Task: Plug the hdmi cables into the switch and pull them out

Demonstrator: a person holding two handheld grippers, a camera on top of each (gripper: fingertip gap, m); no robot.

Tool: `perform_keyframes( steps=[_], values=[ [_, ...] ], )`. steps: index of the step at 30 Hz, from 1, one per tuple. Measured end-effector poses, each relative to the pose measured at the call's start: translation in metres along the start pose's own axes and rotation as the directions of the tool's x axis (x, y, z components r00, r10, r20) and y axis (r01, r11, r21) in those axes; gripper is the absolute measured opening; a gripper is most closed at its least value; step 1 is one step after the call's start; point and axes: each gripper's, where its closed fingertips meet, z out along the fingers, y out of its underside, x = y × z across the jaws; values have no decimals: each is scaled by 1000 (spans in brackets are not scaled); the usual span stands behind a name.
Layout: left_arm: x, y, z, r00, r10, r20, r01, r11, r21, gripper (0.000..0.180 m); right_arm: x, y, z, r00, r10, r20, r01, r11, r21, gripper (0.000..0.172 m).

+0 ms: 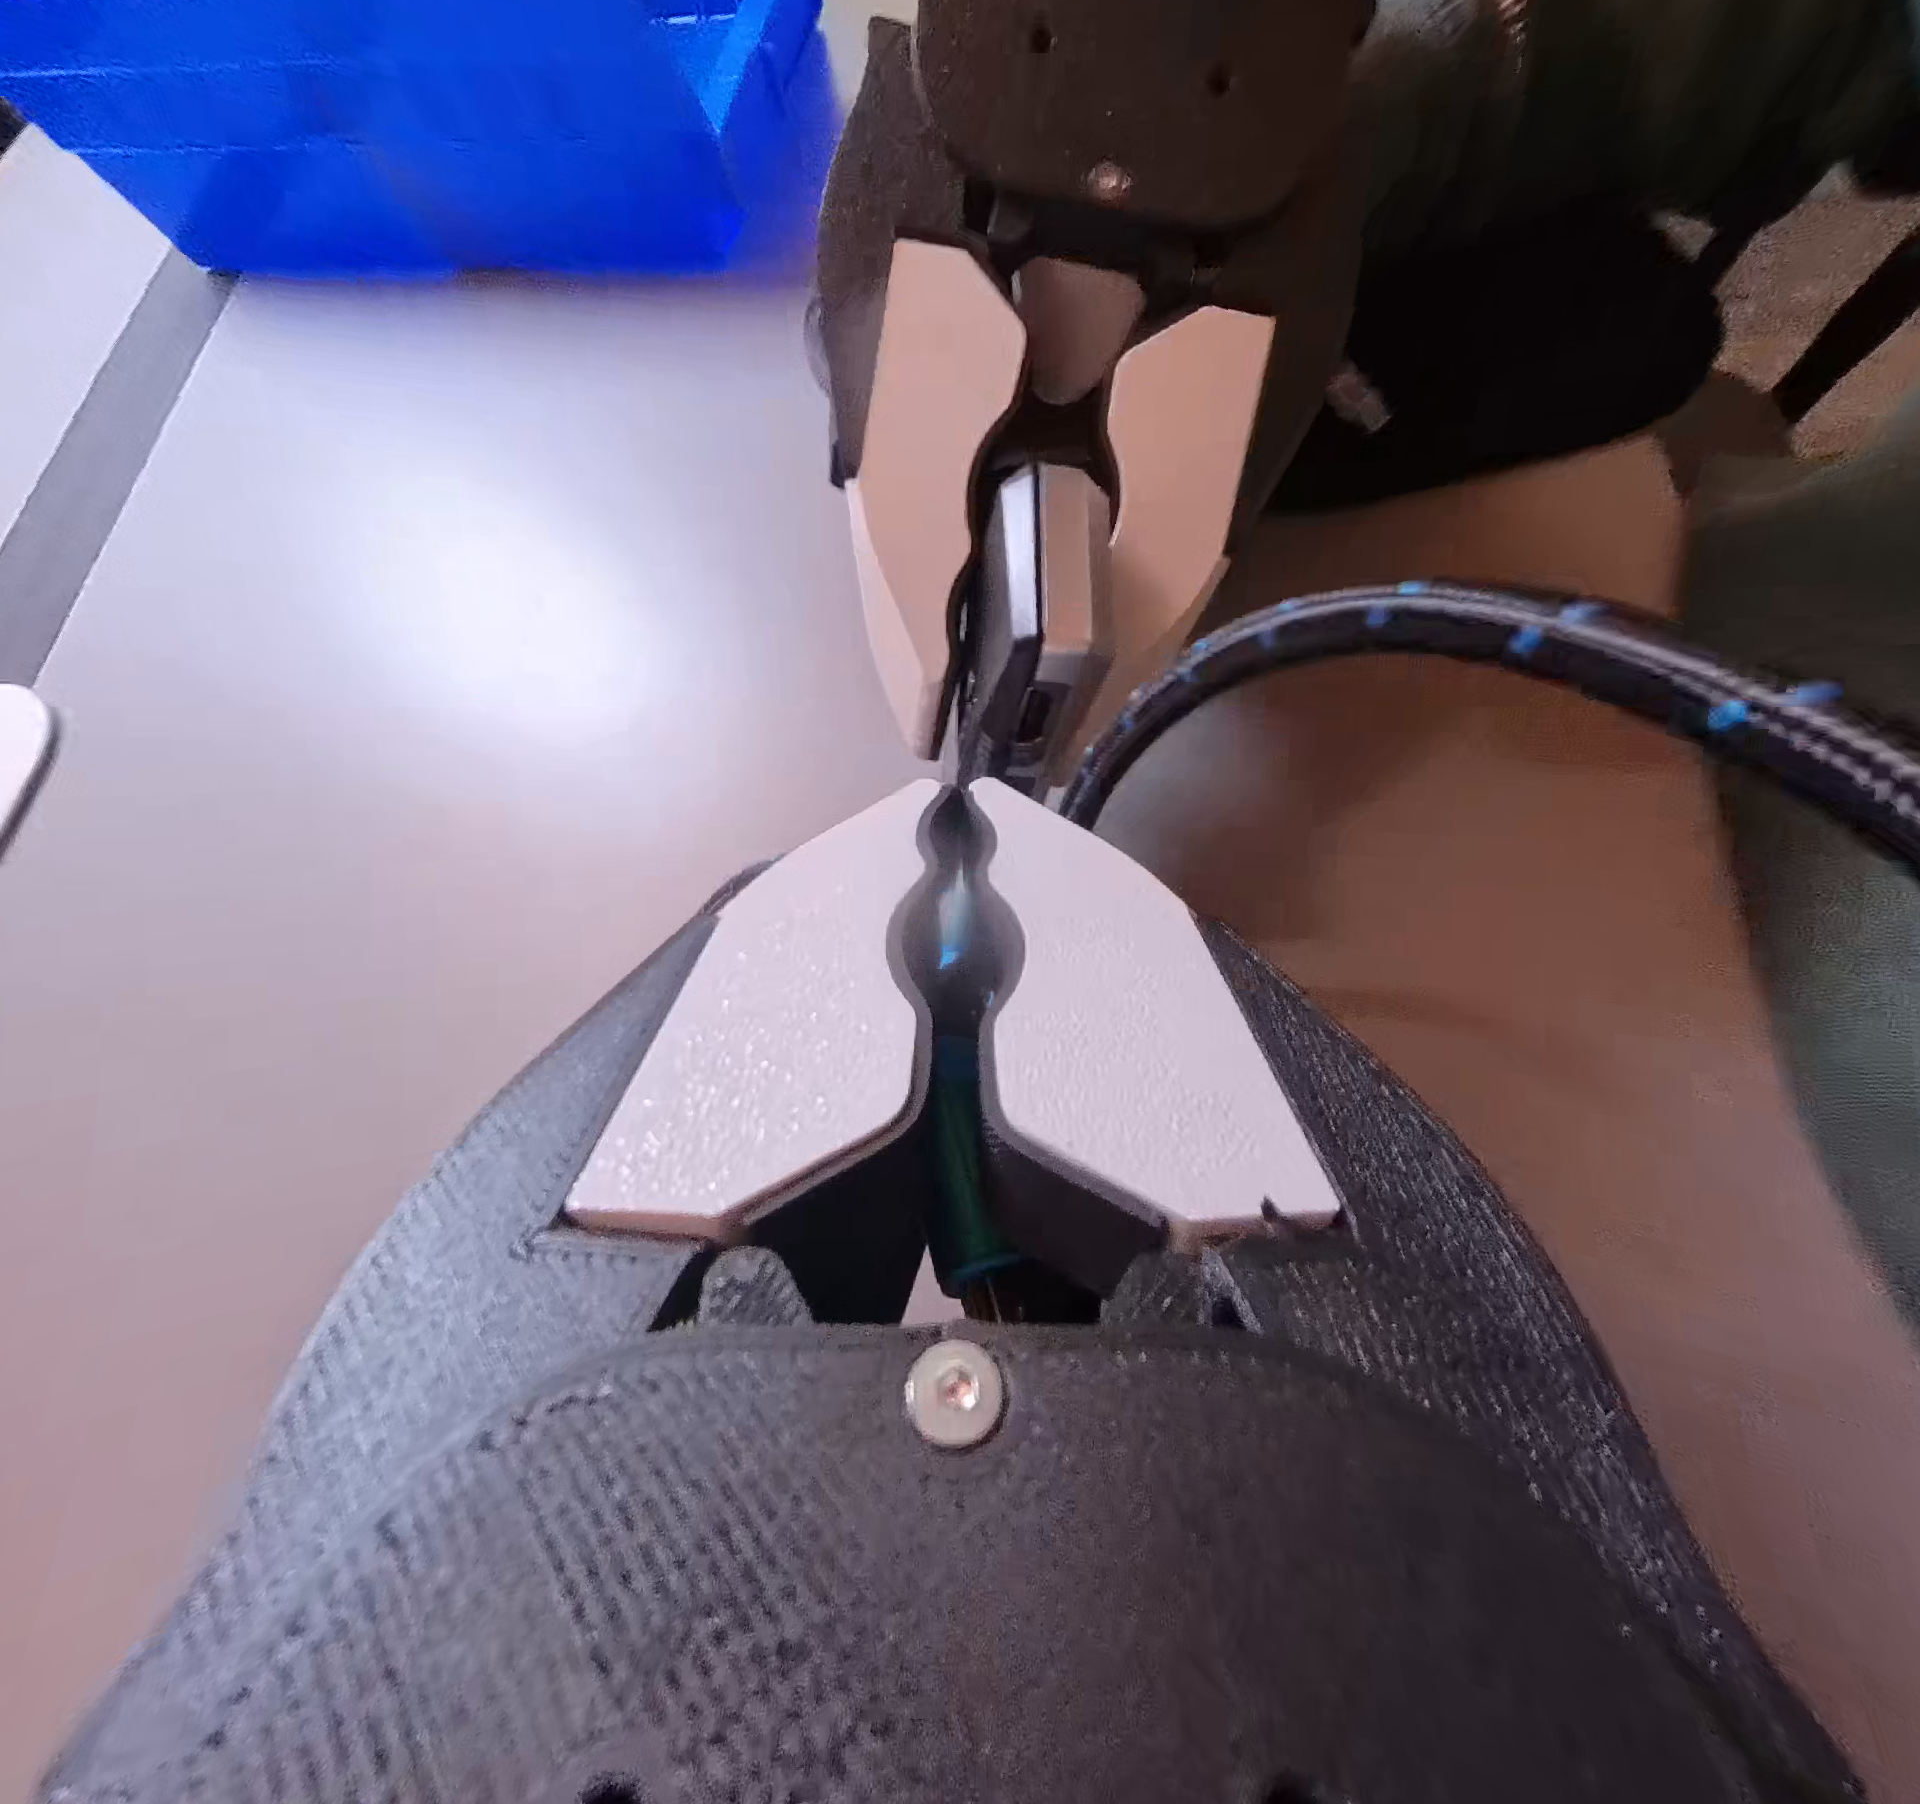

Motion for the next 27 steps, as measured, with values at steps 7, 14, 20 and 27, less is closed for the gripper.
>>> perform_keyframes(
  steps=[7, 14, 20, 27],
  values=[
    [-1, 14, 4, 1000, 29, -13, -30, 998, -57, 0, 2, 5, 7, 1000, 2, 8, -1, 1000, -27, 24],
    [-3, 27, 7, 997, 72, 5, -71, 994, -89, 7, -1, 9, 10, 999, -51, -7, 50, 997, -60, 24],
    [-34, 35, -18, 981, 155, 119, -139, 982, -130, 16, -4, 14, 5, 990, -140, -20, 137, 985, -109, 24],
    [-38, 65, -4, 994, 111, -6, -109, 965, -240, 24, -9, 21, -5, 967, -254, -10, 248, 951, -184, 24]
  ],
)
